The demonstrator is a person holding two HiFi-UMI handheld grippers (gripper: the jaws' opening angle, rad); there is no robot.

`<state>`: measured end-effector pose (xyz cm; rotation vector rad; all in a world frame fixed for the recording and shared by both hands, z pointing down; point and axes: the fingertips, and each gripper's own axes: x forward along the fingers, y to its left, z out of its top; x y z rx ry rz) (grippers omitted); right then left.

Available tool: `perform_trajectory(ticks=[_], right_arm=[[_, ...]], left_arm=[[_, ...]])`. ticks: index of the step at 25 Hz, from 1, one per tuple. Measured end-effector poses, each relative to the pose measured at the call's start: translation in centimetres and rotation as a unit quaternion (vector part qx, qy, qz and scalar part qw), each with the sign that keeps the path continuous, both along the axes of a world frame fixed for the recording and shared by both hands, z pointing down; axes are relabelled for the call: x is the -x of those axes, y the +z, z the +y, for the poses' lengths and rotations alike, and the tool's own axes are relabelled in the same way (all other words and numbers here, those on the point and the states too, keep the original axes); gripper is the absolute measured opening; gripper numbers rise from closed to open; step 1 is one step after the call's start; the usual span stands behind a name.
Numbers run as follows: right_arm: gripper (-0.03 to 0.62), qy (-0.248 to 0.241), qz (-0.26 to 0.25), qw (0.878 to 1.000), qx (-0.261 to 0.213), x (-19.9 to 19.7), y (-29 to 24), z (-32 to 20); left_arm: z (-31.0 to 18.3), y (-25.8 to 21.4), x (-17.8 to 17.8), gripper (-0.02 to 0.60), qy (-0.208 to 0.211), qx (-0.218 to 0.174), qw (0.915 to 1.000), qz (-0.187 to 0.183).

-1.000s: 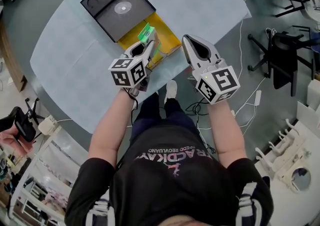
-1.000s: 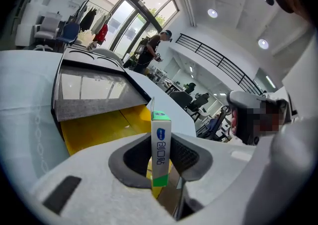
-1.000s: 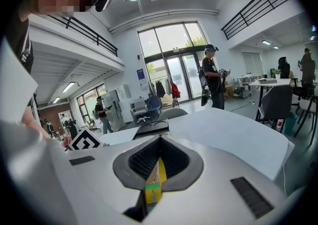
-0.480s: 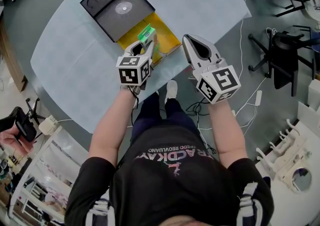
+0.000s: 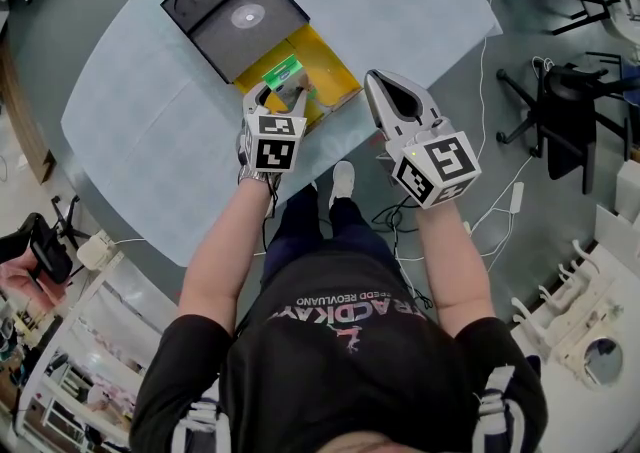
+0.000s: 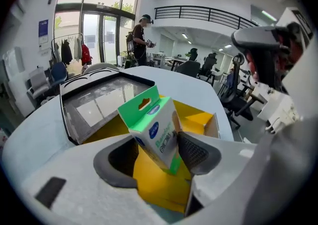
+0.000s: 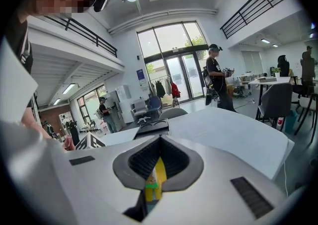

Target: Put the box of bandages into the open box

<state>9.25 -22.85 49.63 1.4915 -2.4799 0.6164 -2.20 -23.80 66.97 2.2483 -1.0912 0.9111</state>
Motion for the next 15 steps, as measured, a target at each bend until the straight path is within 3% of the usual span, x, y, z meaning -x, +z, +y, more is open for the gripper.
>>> perform_trajectory(ticks=[6, 15], right_arm=[[0.011, -0.001, -0.003, 1.0, 0.001, 0.1, 0.0, 0.0], [0.011, -0.007, -0.01, 1.0, 0.005, 0.6, 0.2, 0.2]], left_arm=[[-0.2, 0.5, 1.0, 0.273, -0.026, 0.014, 0.9995, 0.007], [-0.5, -1.1, 2.4, 0.285, -0.048, -0.01, 0.9988, 0.009]])
